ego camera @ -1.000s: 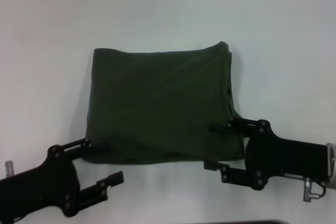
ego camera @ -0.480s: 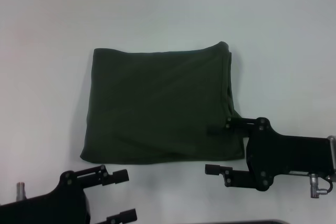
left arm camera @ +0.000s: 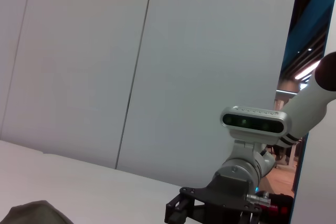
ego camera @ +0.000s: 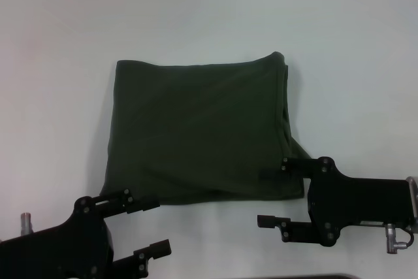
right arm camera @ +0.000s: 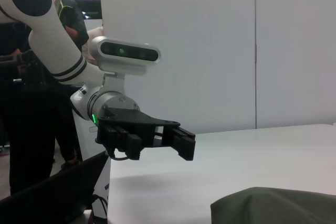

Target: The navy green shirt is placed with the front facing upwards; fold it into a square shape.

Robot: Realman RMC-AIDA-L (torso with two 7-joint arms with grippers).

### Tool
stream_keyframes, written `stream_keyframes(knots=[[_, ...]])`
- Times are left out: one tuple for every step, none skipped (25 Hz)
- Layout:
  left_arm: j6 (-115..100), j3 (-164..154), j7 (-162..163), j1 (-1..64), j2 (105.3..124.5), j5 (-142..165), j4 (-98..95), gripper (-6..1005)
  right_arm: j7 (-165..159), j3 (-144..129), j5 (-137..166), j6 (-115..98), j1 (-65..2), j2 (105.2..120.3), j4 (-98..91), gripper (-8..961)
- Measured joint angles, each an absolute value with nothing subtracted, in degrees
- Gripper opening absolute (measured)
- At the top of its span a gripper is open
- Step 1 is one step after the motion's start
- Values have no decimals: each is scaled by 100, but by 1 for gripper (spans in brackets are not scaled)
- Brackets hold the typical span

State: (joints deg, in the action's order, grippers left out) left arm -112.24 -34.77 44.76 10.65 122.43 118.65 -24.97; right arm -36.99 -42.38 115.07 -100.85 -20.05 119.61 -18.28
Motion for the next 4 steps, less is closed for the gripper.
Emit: stream_keyframes(knots=[[-11225,-3475,4476,1065,12243,11865,-2497,610,-3699,-4237,11503,-10084,-2003,11961,-1828,683],[-11225,-3473,4476,1063,12243,11865,-2496,610,-3700,-4236,11500,-10084,-2003,11961,-1828,683],[-11225,-3472,4476,1060,12243,11865,-2496,610,-3703,-4236,11497,-10083,-2004,11961,-1828,683],[-11225,-3472,4476,1055,12243,11865,-2496,610,-3708,-4236,11494,-10082,-2006,11962,-1828,683]])
